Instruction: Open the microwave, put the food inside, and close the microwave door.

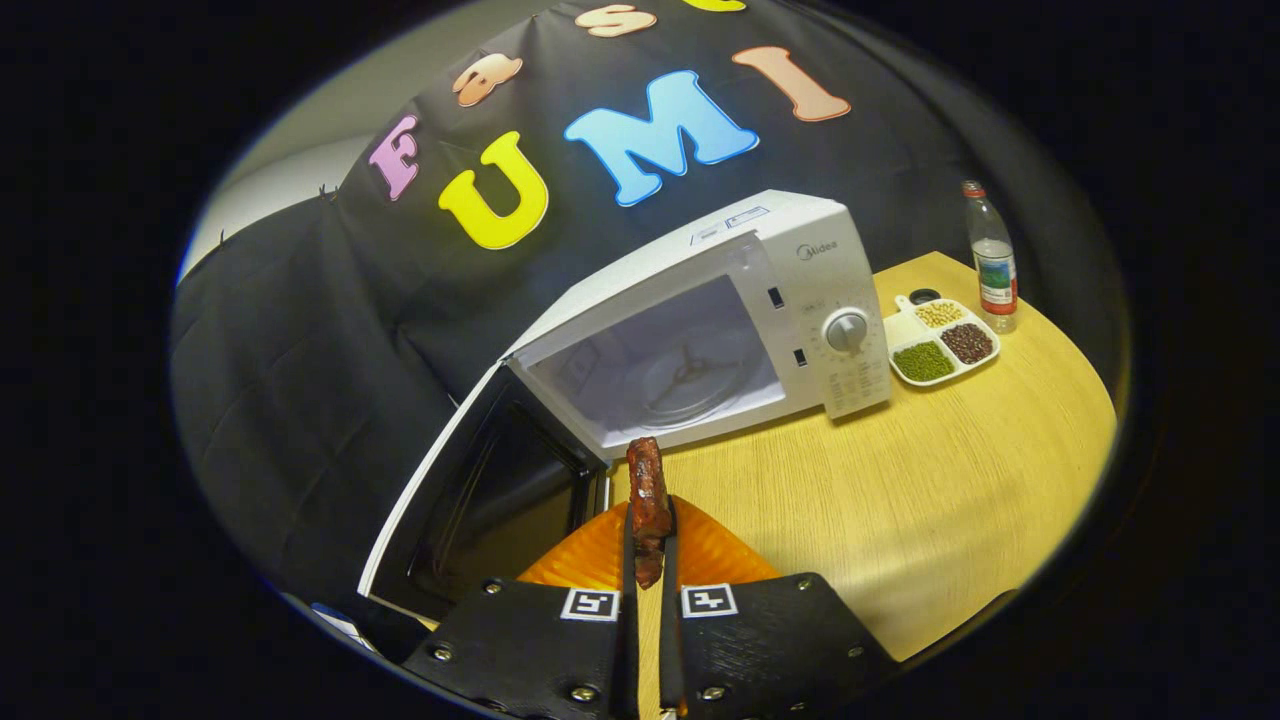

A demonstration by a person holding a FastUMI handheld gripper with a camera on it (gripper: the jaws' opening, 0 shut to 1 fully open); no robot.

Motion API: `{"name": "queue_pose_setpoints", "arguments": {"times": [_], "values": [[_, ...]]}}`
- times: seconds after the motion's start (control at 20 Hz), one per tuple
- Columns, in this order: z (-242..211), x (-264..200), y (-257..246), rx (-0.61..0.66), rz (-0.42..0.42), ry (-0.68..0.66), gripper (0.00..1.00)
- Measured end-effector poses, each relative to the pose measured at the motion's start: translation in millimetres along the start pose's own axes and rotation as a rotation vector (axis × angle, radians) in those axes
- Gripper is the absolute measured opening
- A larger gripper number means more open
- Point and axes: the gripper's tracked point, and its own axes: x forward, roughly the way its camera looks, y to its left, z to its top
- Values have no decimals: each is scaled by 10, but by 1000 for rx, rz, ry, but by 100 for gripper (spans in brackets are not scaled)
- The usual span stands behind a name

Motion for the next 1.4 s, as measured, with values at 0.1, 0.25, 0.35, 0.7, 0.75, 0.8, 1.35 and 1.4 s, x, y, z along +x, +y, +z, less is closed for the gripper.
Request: {"name": "queue_pose_setpoints", "arguments": {"times": [0.1,0.25,0.35,0.7,0.75,0.8,1.35,1.4], "values": [[97,163,23,-5,13,-6,8],[189,440,19,-13,23,-11,8],[253,651,12,-16,28,-14,8],[444,1265,-2,-27,35,-50,8],[462,1338,-12,-33,32,-57,8],[508,1438,-28,-38,28,-70,8],[768,2285,-281,-14,-55,-145,8],[768,2322,-306,-23,-65,-146,8]]}}
